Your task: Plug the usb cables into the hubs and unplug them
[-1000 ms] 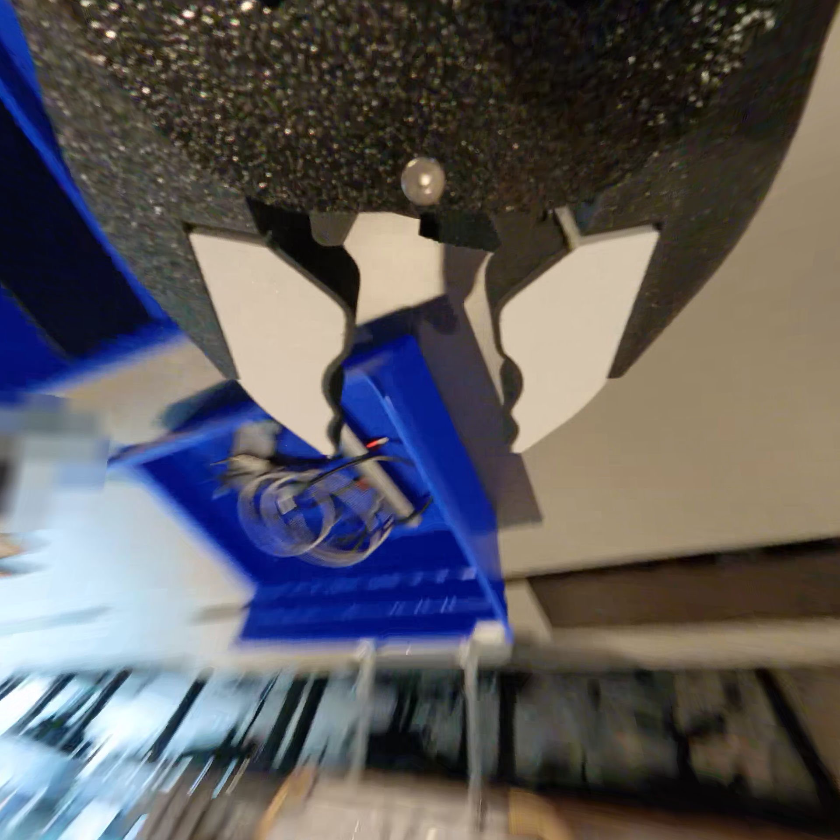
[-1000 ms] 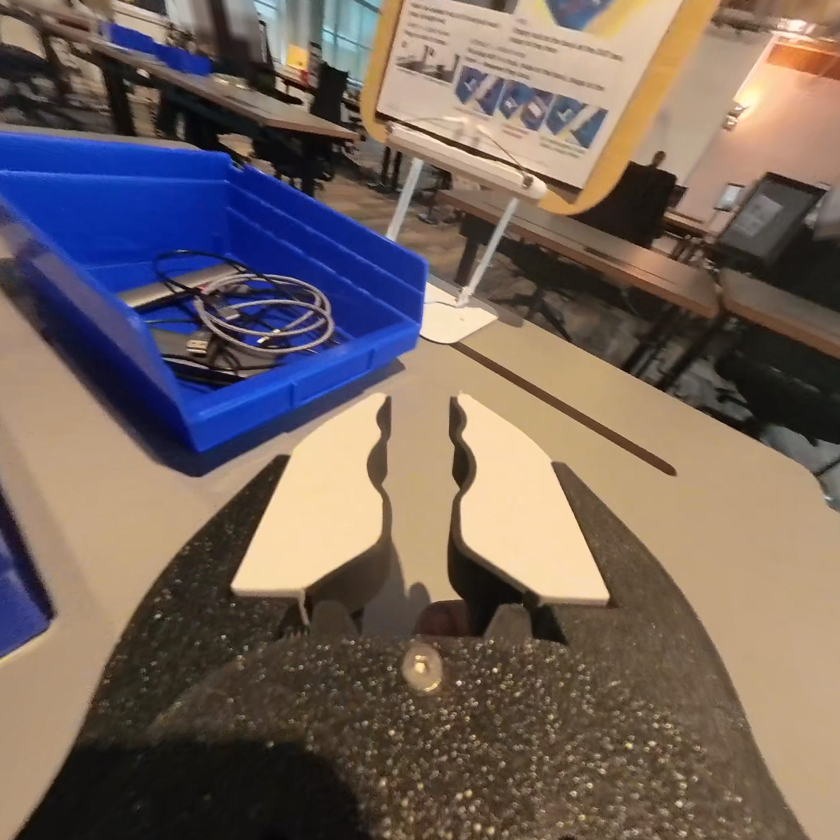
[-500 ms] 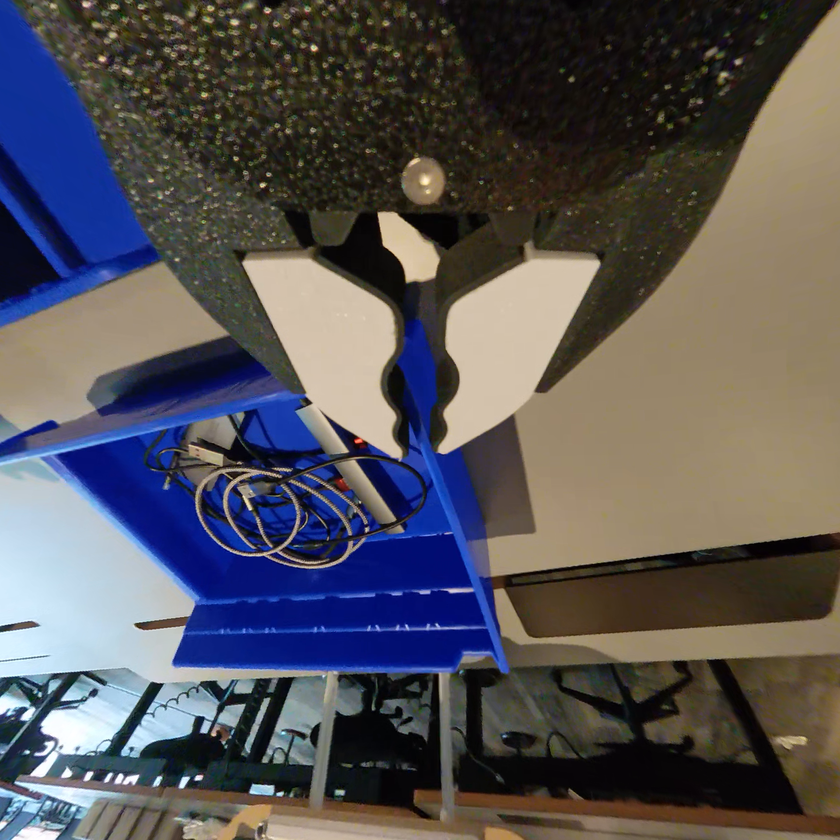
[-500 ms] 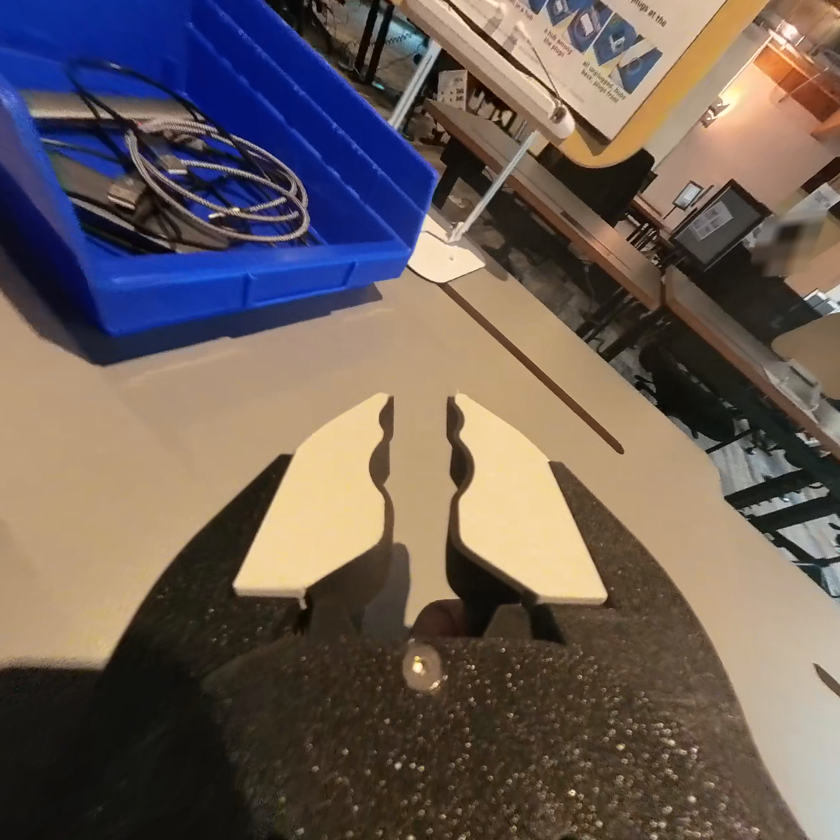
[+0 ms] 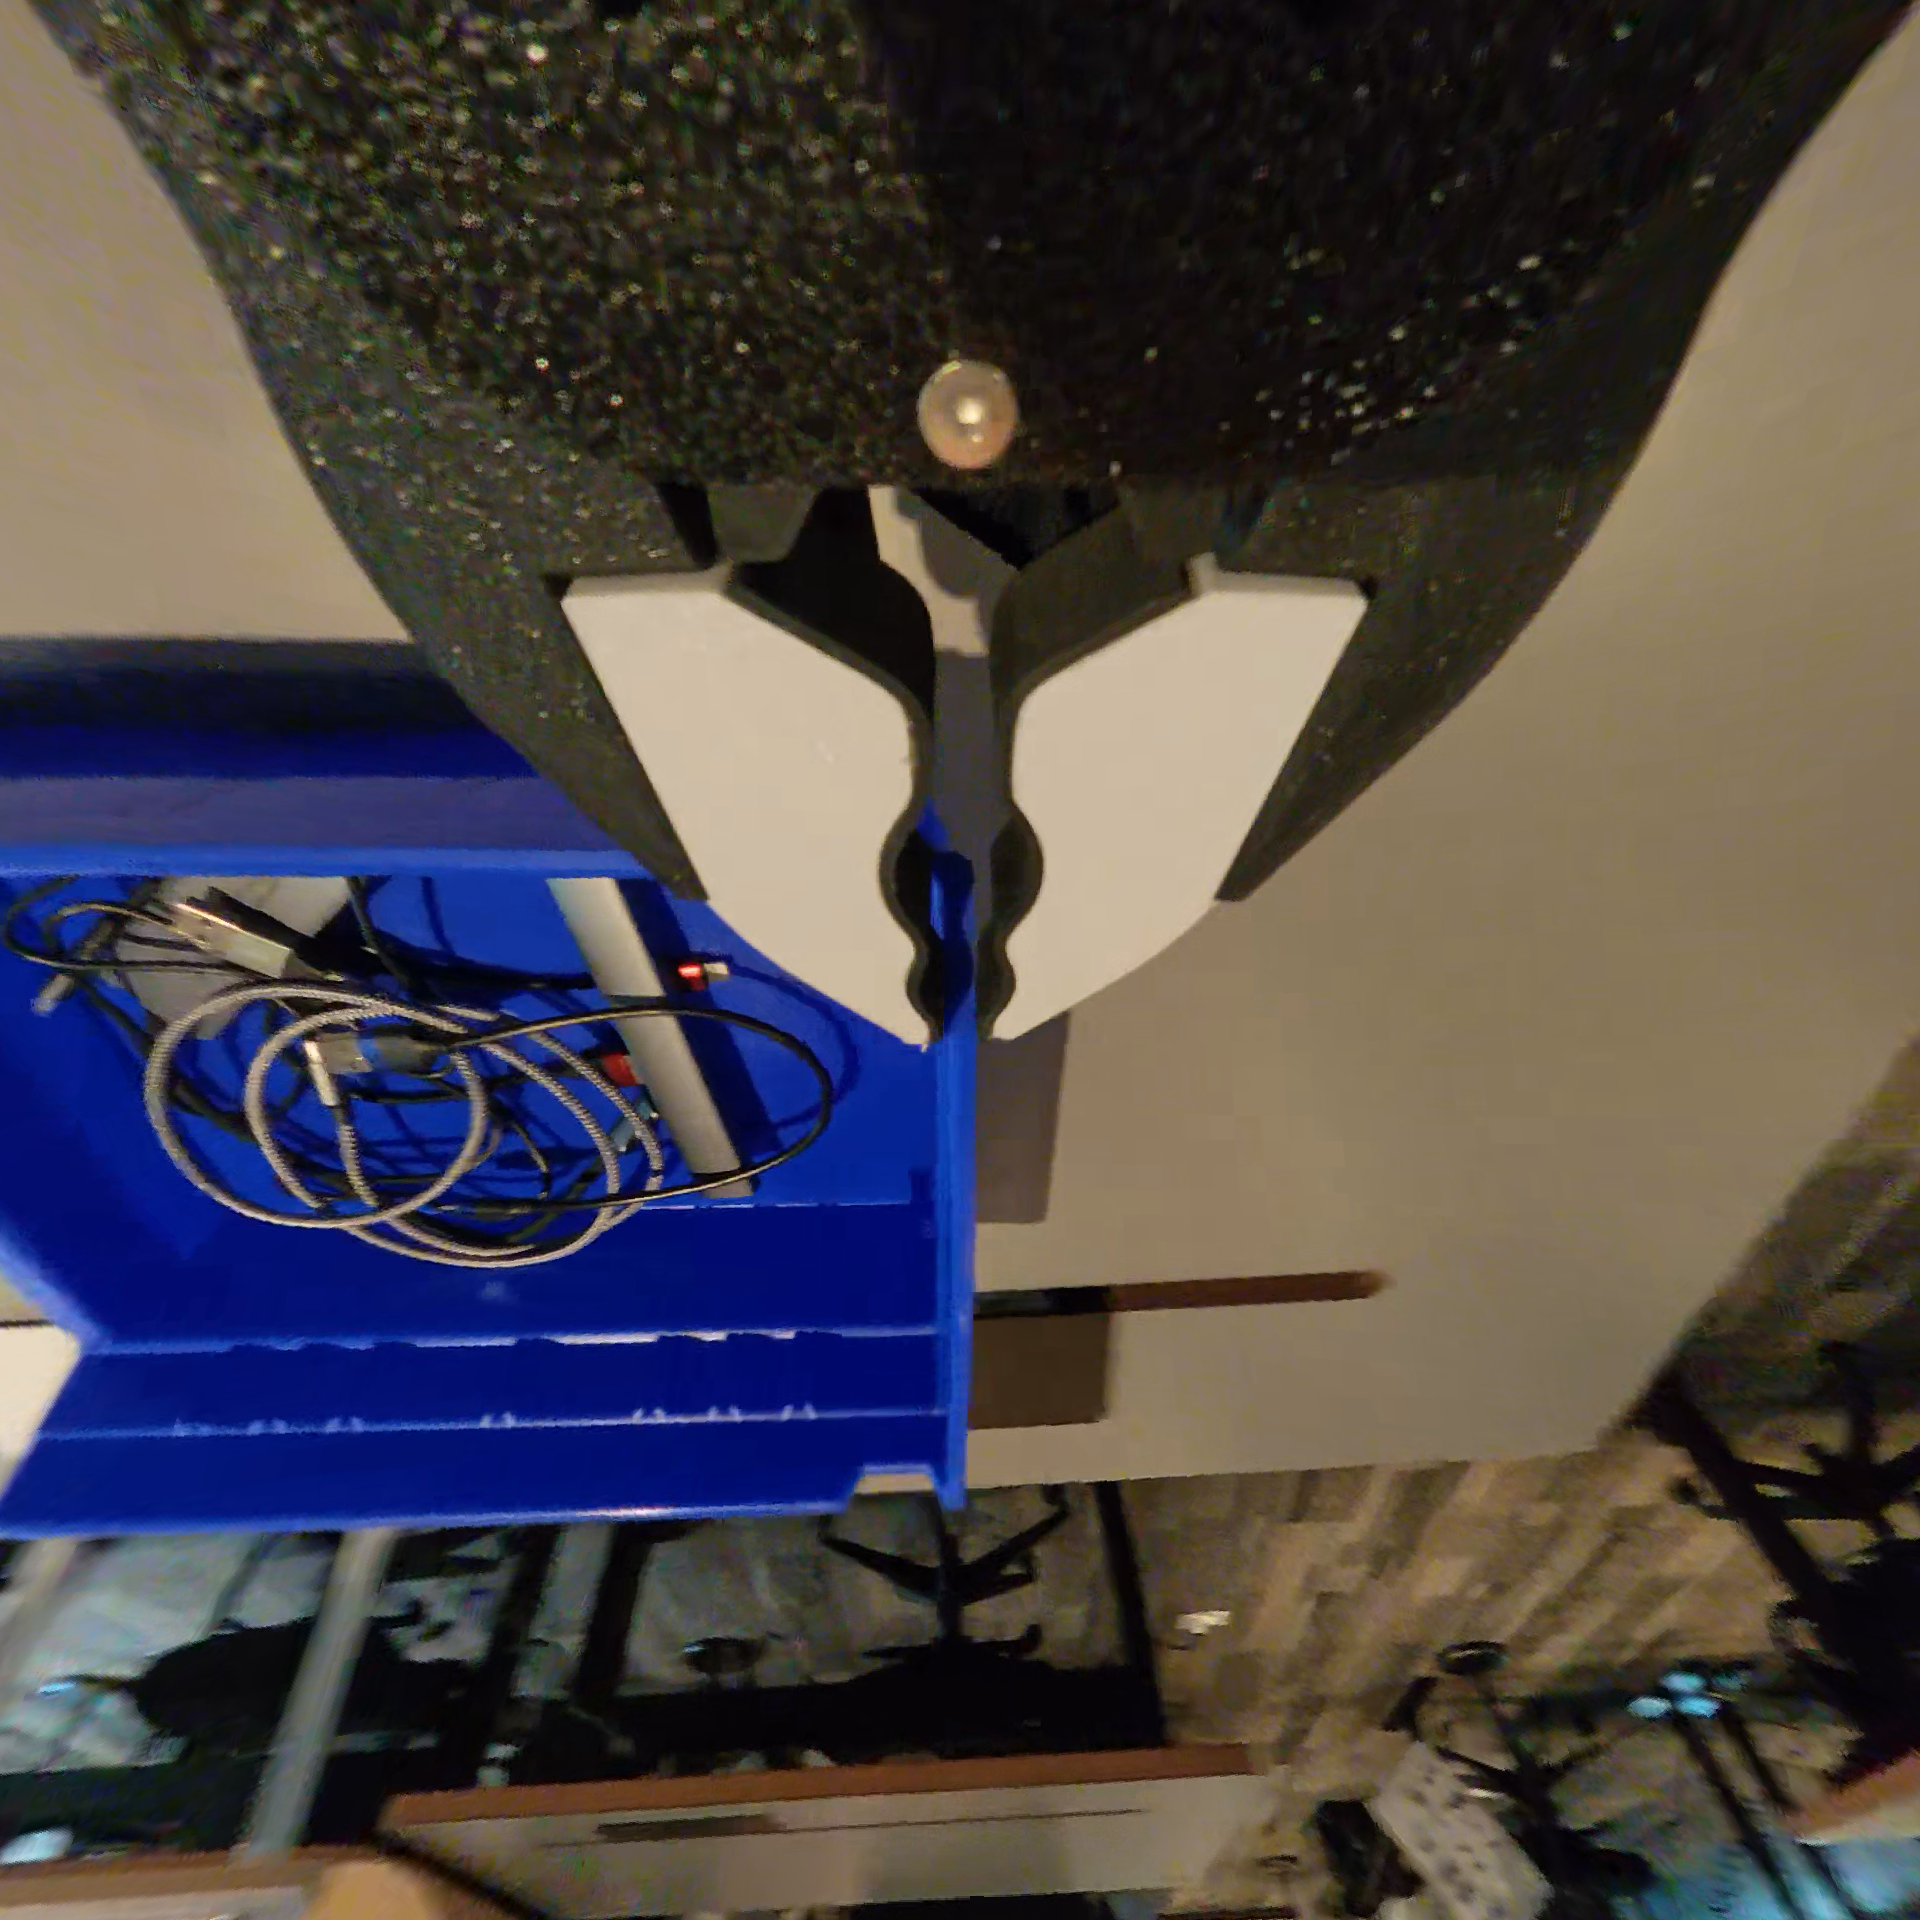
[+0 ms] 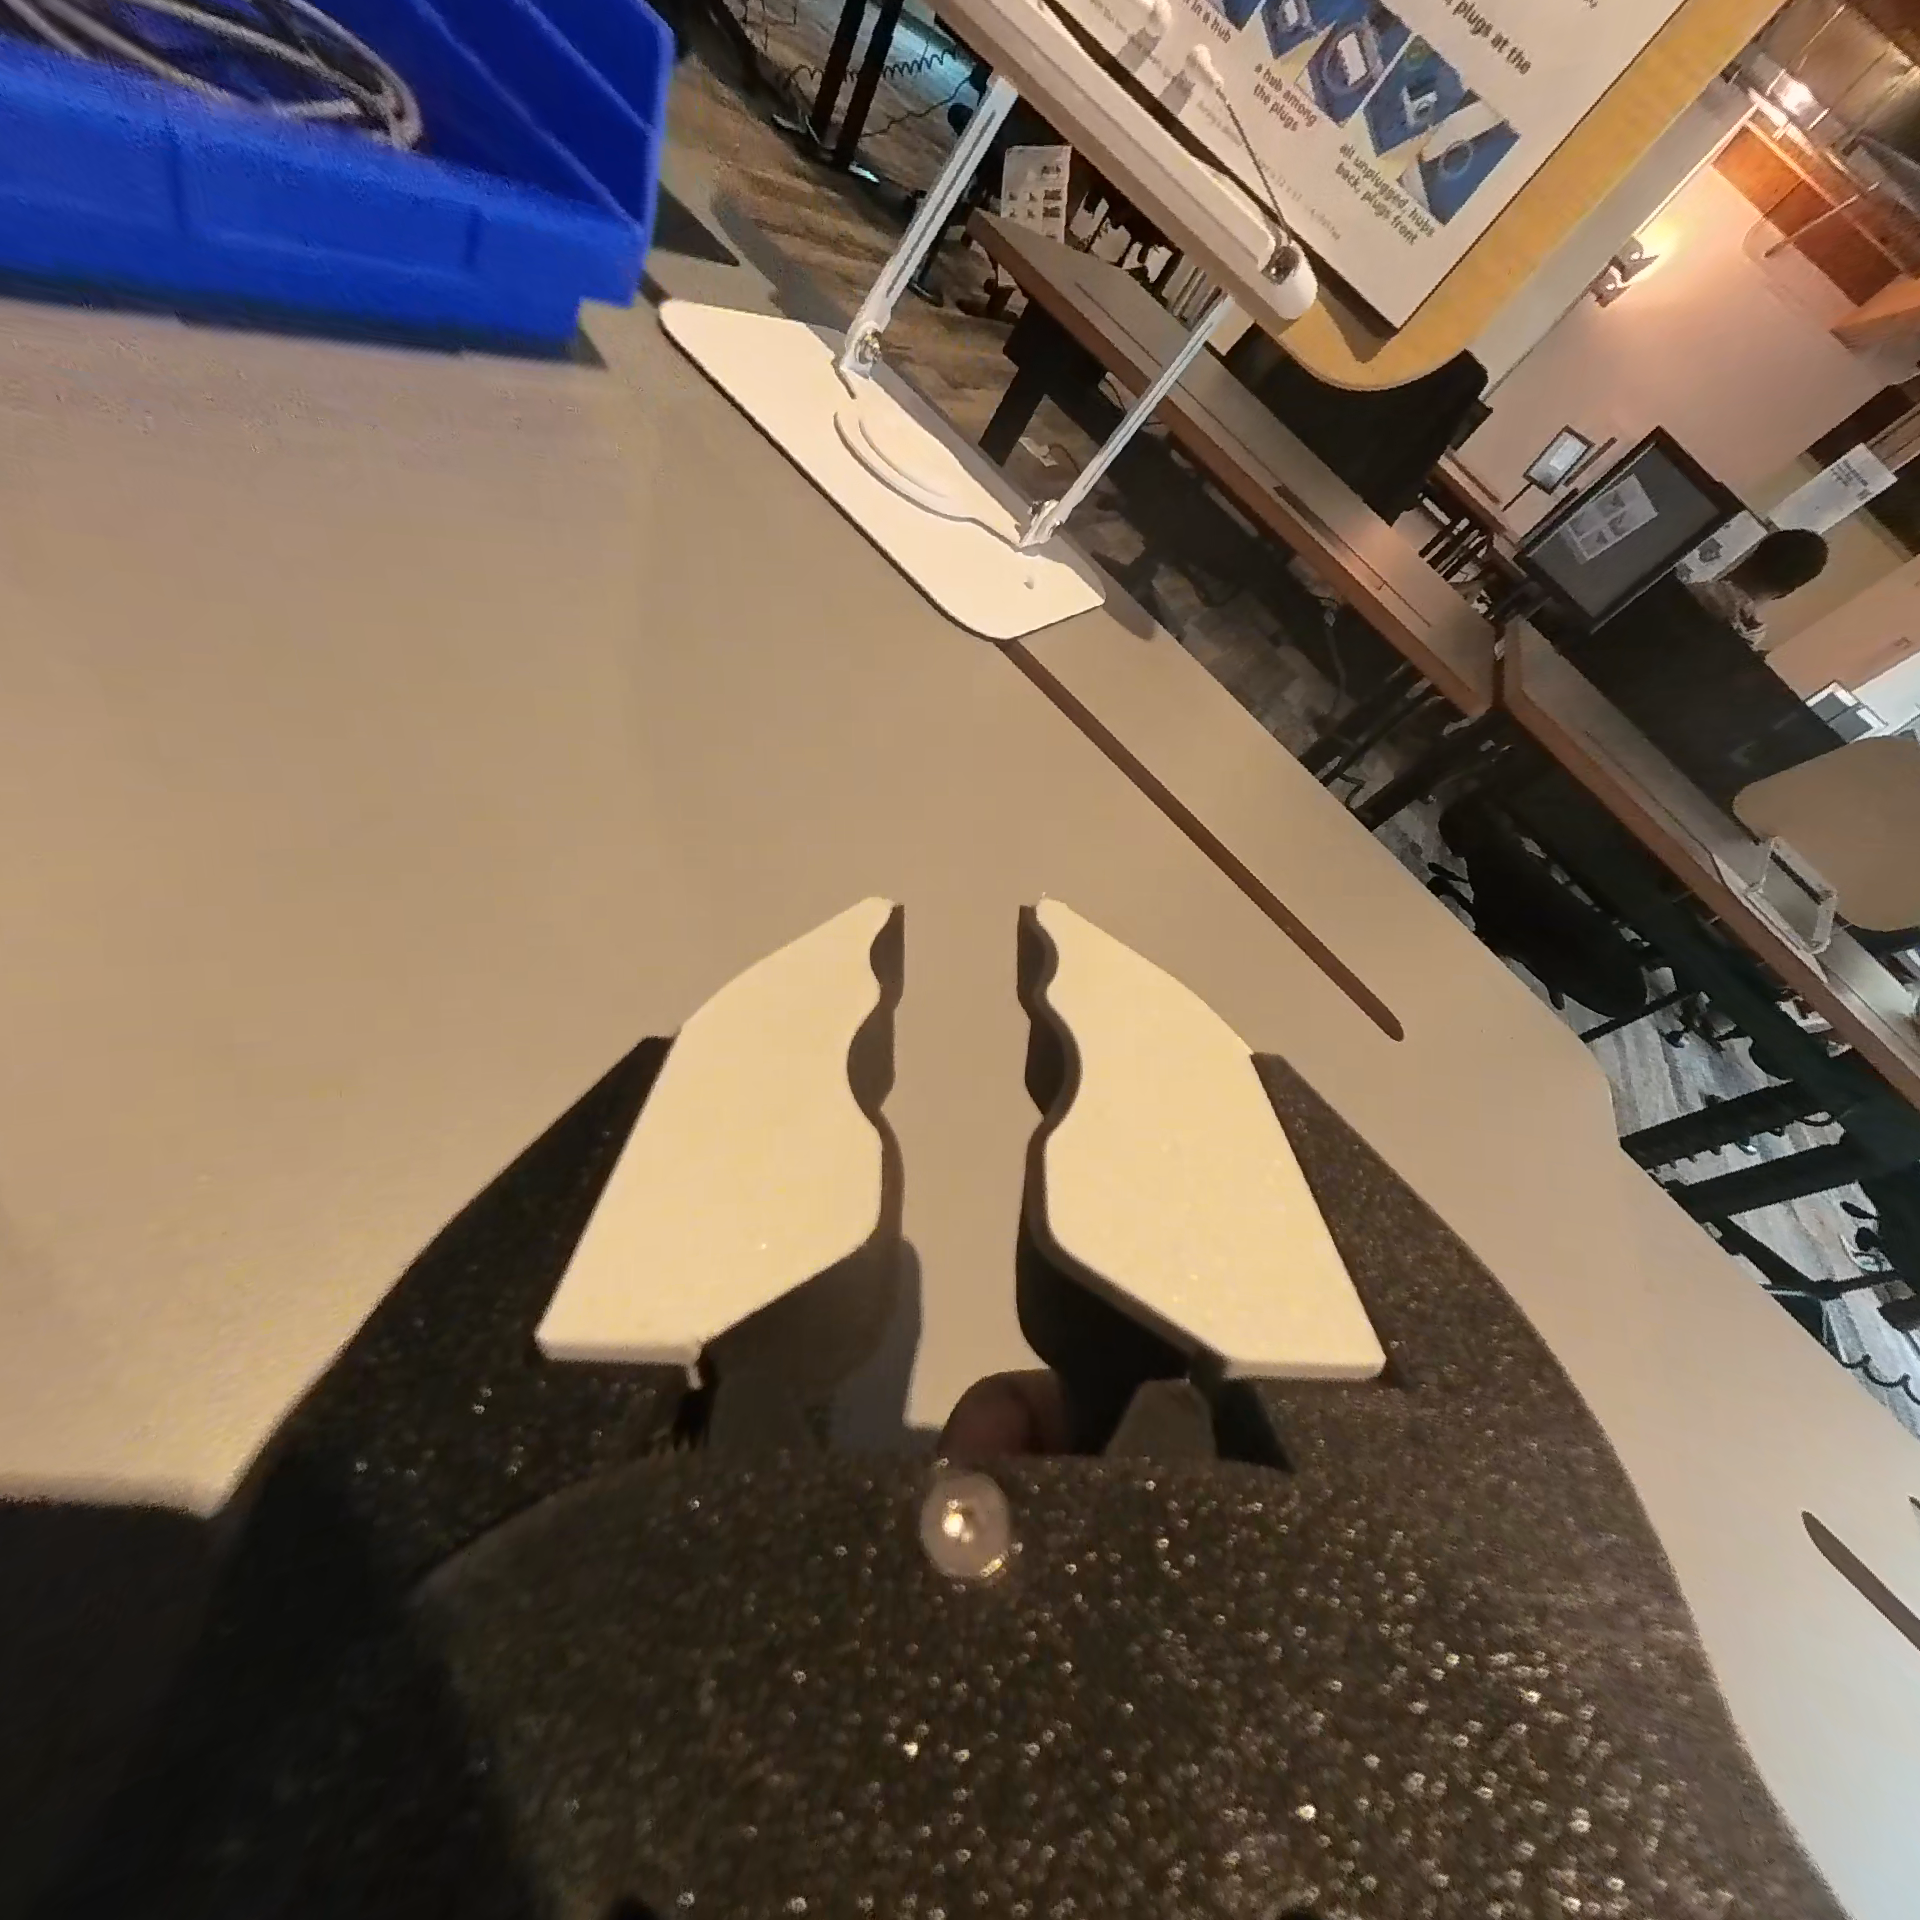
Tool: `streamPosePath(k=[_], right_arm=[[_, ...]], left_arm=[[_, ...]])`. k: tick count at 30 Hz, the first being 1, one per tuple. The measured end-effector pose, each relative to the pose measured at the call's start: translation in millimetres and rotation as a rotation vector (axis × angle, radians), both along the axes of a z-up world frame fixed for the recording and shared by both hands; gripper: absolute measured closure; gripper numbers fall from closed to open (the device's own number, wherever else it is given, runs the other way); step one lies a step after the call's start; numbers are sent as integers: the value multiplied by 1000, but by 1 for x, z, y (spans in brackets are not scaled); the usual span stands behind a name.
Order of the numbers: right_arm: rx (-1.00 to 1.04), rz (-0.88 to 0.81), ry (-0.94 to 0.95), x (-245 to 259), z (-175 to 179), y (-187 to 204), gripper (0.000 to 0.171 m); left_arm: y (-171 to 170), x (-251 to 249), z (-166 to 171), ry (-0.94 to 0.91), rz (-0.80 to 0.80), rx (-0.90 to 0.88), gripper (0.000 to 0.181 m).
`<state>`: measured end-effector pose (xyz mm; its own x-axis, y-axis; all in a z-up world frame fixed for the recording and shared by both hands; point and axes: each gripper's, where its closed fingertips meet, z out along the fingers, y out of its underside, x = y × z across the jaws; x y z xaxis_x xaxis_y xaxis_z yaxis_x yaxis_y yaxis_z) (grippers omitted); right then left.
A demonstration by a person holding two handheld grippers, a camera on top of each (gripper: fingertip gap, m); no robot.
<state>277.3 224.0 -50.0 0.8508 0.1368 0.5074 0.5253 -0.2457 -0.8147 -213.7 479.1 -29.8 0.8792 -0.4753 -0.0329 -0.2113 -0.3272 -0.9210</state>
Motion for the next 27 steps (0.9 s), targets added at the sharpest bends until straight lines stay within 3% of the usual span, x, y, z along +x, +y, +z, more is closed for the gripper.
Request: streamPosePath(k=[4, 6, 7, 9, 11, 12, 17, 20, 22, 27], right_arm=[[-10, 0, -18, -1, -3, 1, 151], [-13, -1, -26, -1, -3, 1, 151], [-14, -2, -29, -1, -4, 1, 151], [-18, -5, -34, -1, -5, 2, 151], [-22, -7, -38, -1, -6, 2, 151], [-25, -9, -41, 0, -7, 2, 151], [-28, -7, -62, -1, -7, 1, 151], [-35, -1, -68, -2, -8, 1, 151], [-40, -1, -80, -3, -9, 1, 151], [-42, -6, -90, -1, -9, 1, 151]], left_arm=[[15, -54, 10, 112, 253, 117, 176], [10, -58, 37, 109, 297, 269, 173], [2, -45, 54, 85, 249, 352, 171], [-30, 11, 85, 10, 1, 516, 166], [-79, 84, 86, -9, -375, 530, 162], [-96, 110, 77, 30, -488, 494, 161], [-123, 164, 34, 293, -602, 486, 155], [-108, 158, 10, 456, -535, 438, 161], [-109, 156, 4, 475, -569, 422, 181], [-108, 130, 3, 462, -616, 310, 181]])
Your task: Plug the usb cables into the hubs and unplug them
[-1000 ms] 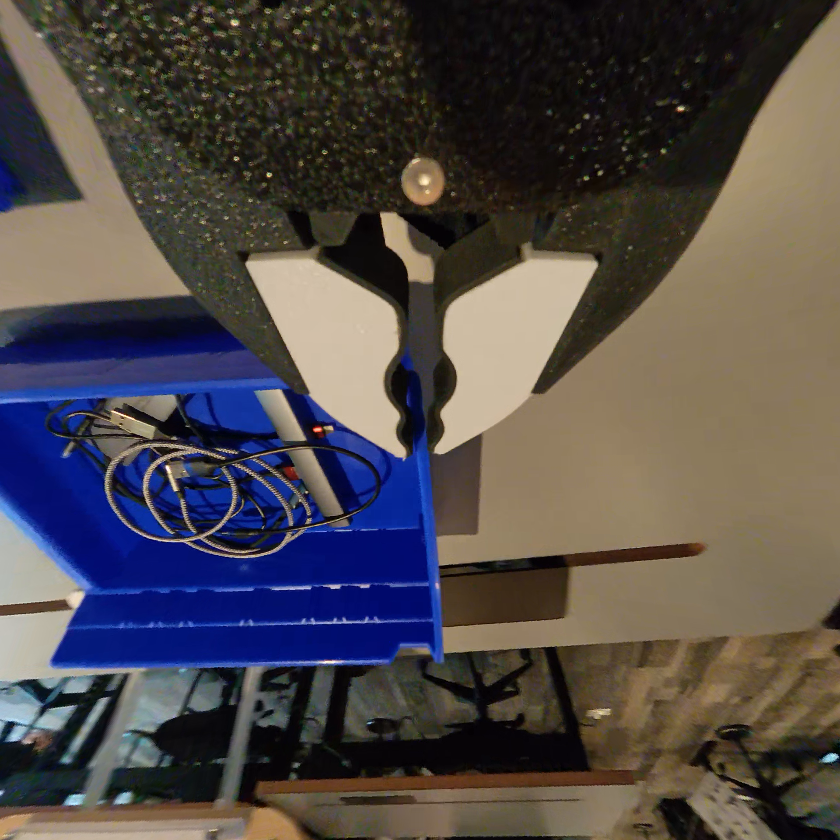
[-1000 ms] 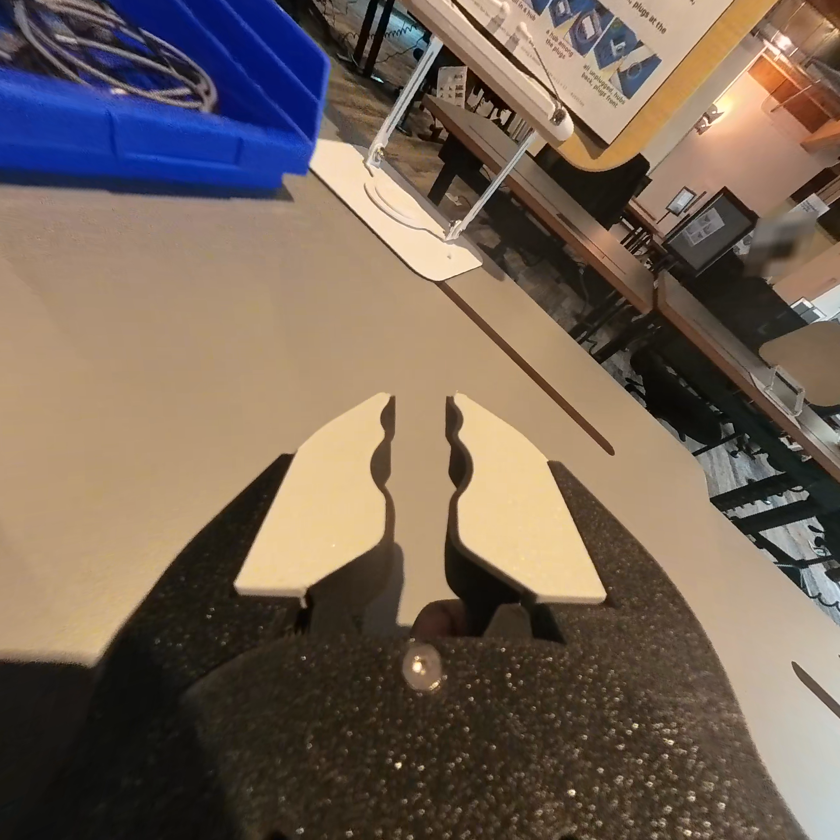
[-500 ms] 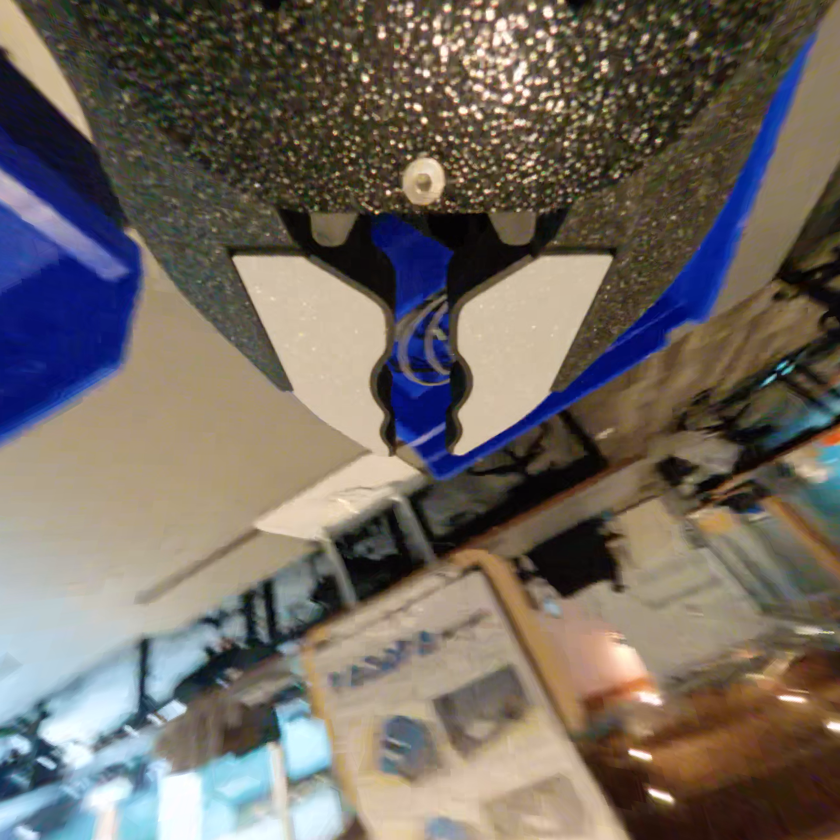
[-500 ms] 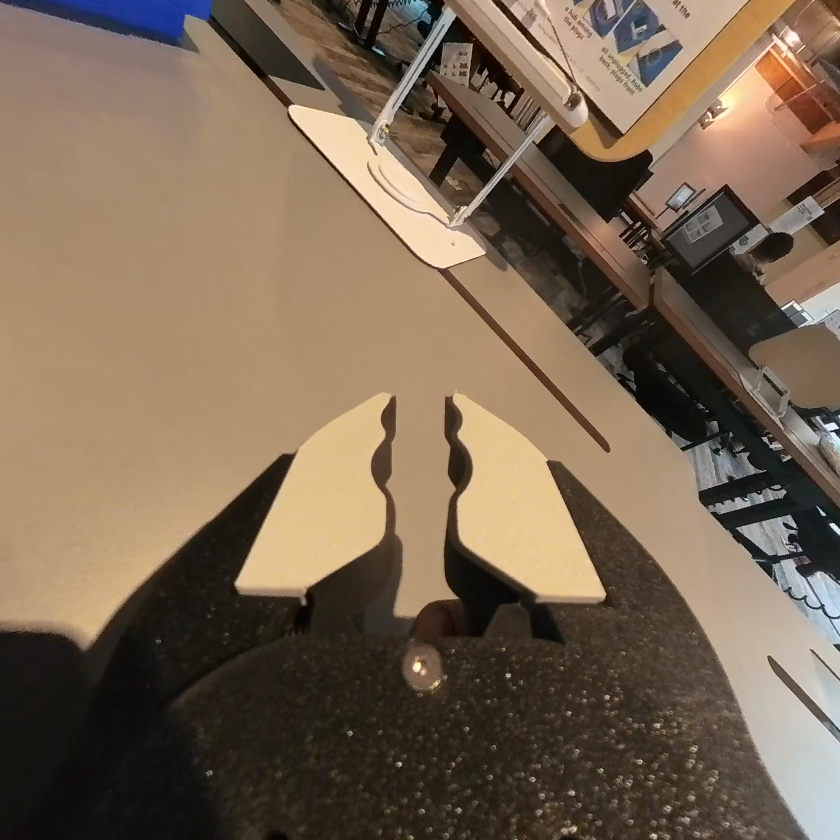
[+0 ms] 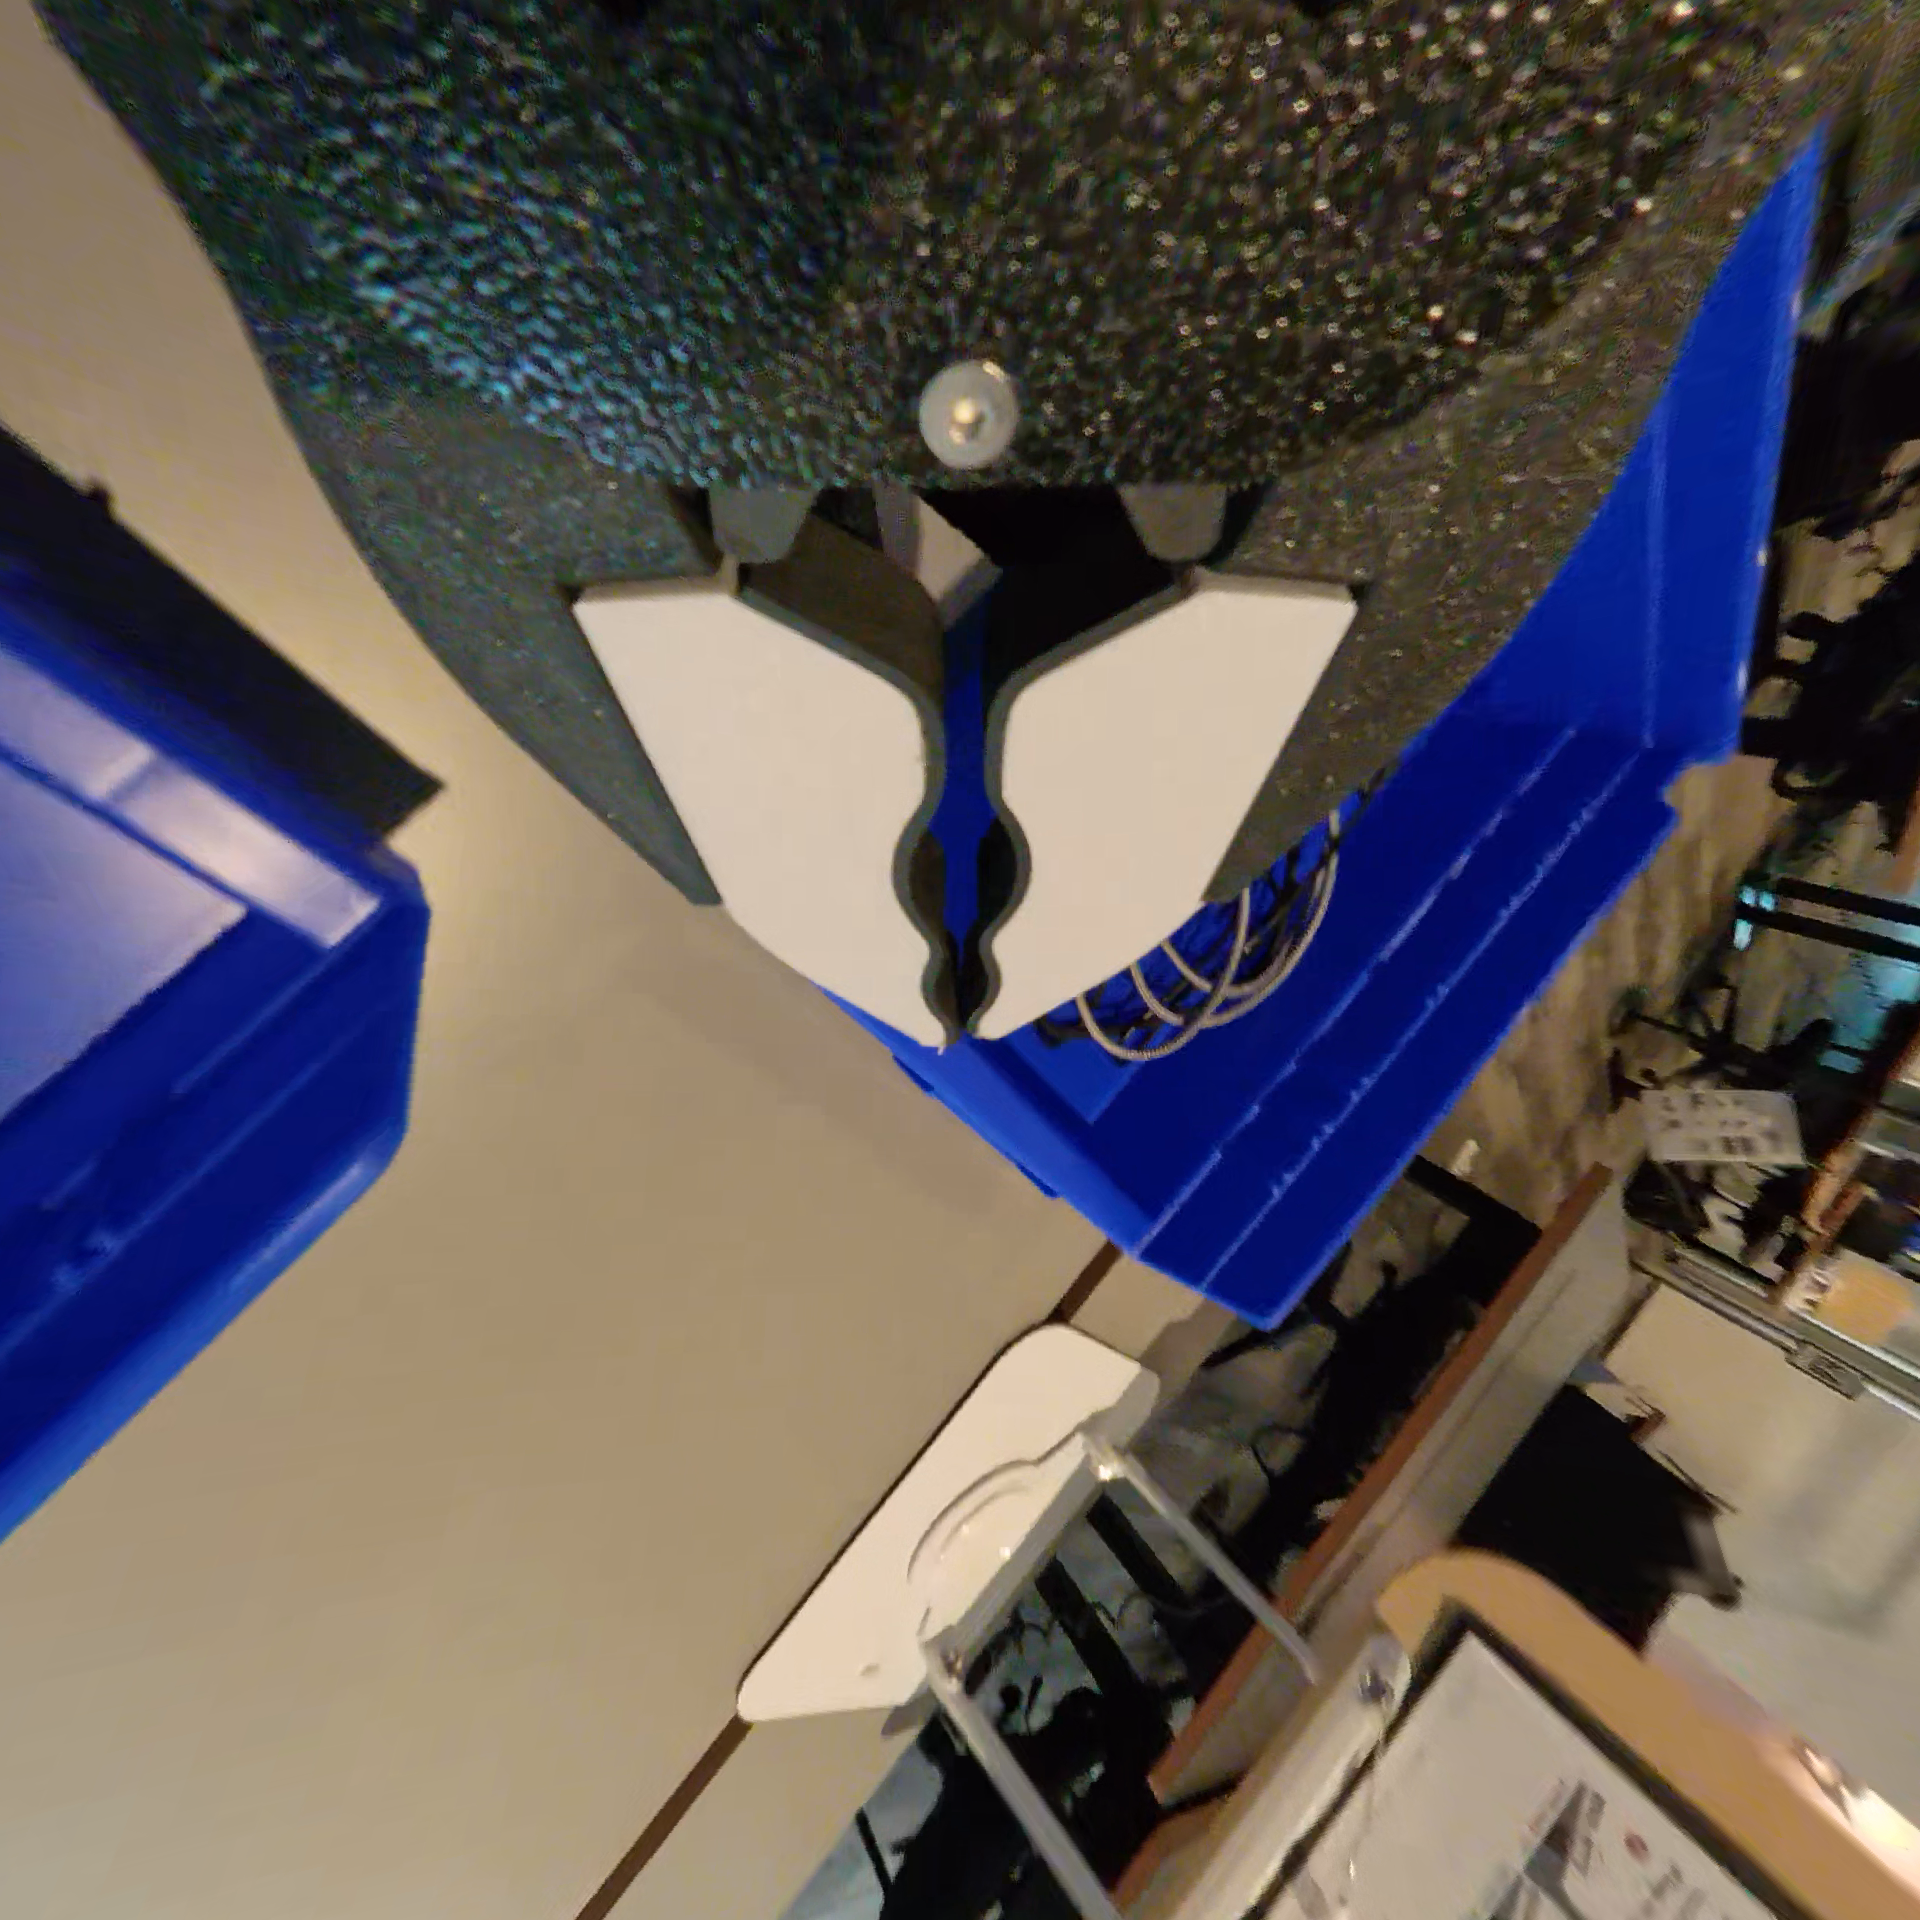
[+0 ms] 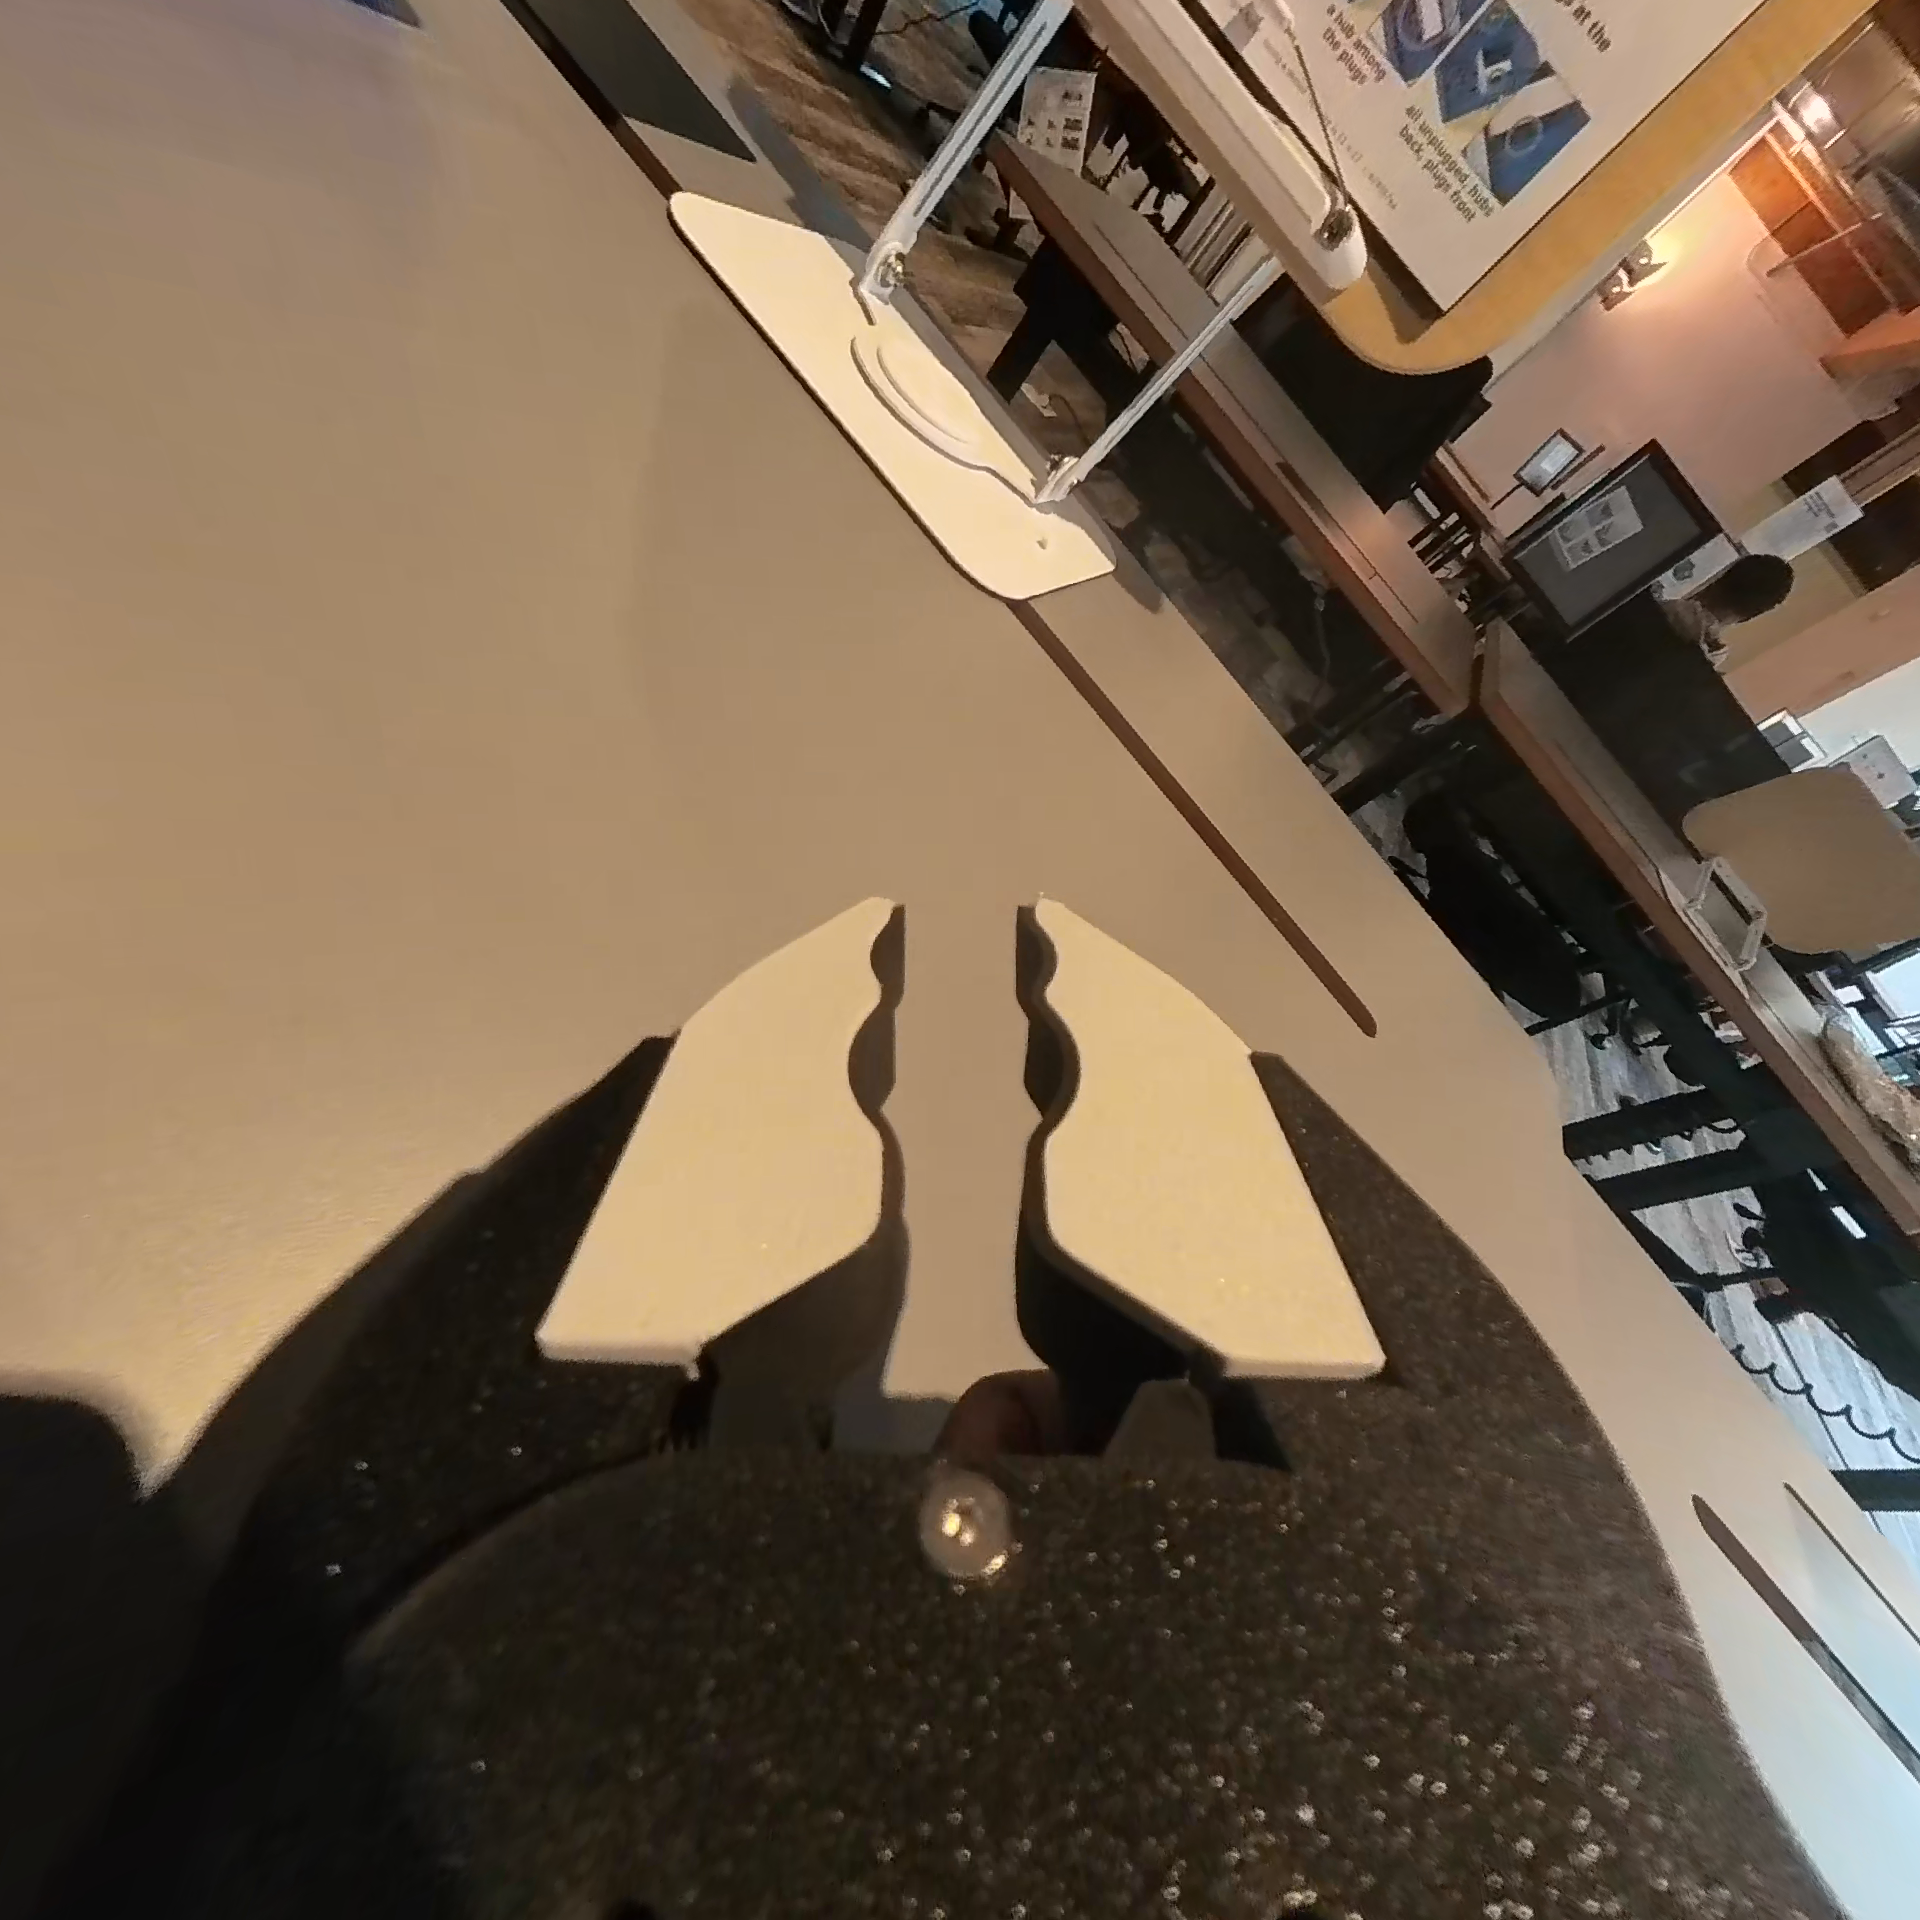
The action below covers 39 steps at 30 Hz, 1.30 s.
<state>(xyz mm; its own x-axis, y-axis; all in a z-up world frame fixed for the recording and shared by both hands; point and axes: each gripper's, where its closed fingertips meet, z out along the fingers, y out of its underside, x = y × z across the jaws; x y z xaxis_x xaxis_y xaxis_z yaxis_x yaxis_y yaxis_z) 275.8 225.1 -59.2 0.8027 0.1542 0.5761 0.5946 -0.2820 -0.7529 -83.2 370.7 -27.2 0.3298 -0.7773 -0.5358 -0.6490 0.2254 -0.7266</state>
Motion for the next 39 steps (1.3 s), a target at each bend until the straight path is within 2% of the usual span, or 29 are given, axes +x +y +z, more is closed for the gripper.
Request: streamPosePath(k=[3, 5, 7, 9, 12, 15, 18, 19, 20, 23, 26, 28, 30, 31, 33, 34, 35, 37, 39], right_arm=[[0, -1, -1, 0, 0, 0, 151], [-4, -1, -7, 0, -1, 0, 151], [-10, 2, -16, -1, -2, 0, 151], [-16, 4, -24, -2, -4, 1, 151], [-26, 6, -37, -3, -6, 1, 151], [-33, 4, -51, -3, -8, 2, 151], [-38, 4, -54, -3, -9, 2, 151], [-40, 5, -58, -3, -9, 2, 151], [-40, 5, -62, -3, -9, 1, 151], [-40, 6, -66, -3, -9, 1, 151], [-45, 8, -67, -4, -10, 1, 151], [-50, 11, -72, -5, -11, 2, 151], [-53, 12, -75, -5, -12, 2, 151], [-56, 12, -76, -6, -13, 2, 151], [-61, 10, -80, -6, -14, 3, 151], [-63, 9, -84, -5, -15, 3, 151], [-65, 9, -88, -5, -15, 3, 151], [-65, 9, -90, -5, -15, 3, 151], [-63, 10, -89, -5, -14, 2, 151]], left_arm=[[12, -35, -3, -14, 92, -124, 181], [30, -71, -10, 3, 232, -179, 181], [52, -114, -15, 67, 394, -131, 181], [68, -138, -1, -29, 501, -32, 181], [78, -159, 21, -262, 654, -70, 148], [80, -174, 13, -228, 755, -90, 131], [80, -185, -22, -80, 831, -207, 124], [81, -188, -22, -77, 840, -202, 127], [80, -193, -22, -73, 856, -203, 138], [83, -233, -24, -48, 992, -180, 158], [87, -286, -20, -137, 1166, -162, 146], [88, -315, -3, -221, 1266, -59, 143], [87, -310, 28, -358, 1221, 71, 143], [87, -290, 45, -433, 1127, 124, 142], [78, -215, 70, -555, 774, 126, 143], [68, -171, 71, -576, 593, 60, 143], [59, -137, 63, -556, 484, -33, 143], [55, -107, 34, -416, 521, -124, 143], [61, -112, 17, -244, 650, -33, 143]])
